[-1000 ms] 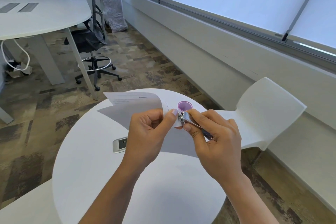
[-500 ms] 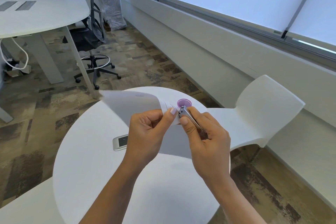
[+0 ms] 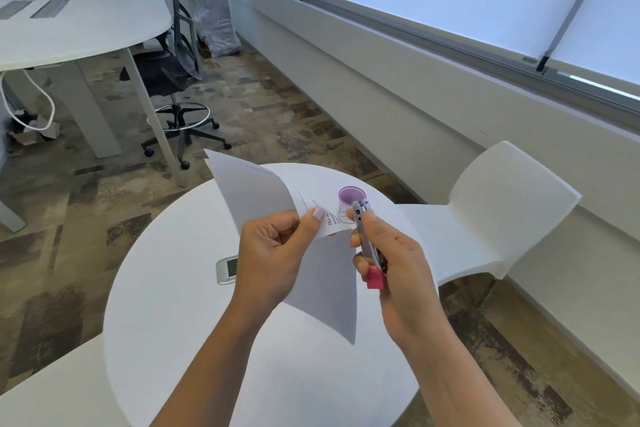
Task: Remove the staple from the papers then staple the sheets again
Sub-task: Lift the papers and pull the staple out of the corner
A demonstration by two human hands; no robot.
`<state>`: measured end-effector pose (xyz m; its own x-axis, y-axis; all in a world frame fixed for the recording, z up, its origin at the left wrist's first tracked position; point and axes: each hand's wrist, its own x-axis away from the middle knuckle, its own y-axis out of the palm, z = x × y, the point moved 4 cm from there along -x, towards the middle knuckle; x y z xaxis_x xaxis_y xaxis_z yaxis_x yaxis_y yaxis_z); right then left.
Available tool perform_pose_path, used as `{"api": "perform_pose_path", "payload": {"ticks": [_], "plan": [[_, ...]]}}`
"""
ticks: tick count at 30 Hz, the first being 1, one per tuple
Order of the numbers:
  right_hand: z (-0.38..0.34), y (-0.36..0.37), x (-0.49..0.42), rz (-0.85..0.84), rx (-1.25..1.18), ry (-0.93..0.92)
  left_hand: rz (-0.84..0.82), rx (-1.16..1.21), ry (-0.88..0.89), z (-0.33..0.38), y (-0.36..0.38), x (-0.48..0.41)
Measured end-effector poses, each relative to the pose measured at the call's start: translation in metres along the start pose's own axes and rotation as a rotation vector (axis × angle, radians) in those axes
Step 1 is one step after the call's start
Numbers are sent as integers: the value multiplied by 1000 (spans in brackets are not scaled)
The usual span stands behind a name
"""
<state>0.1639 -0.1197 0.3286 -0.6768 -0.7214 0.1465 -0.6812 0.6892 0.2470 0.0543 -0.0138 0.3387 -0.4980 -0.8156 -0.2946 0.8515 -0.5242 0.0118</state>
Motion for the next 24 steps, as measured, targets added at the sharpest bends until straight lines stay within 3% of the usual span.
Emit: {"api": "perform_pose_path", "payload": {"ticks": [6, 11, 16, 18, 21, 24], "plan": [[-10, -4, 1, -7, 245, -378, 0, 21, -39, -6, 1, -2], [-10, -9, -5, 154, 520, -619, 4, 24, -109, -12, 3, -1], [-8, -16, -16, 212, 595, -710, -39, 86, -174, -13, 5, -3], [-7, -19, -22, 197, 631, -685, 79, 56, -73, -8, -2, -4], [-4, -24, -30, 171, 673, -642, 238, -200, 258, 5, -19, -5], [-5, -25, -36, 119, 696, -600, 54, -447, 417, 8, -20, -14]]}}
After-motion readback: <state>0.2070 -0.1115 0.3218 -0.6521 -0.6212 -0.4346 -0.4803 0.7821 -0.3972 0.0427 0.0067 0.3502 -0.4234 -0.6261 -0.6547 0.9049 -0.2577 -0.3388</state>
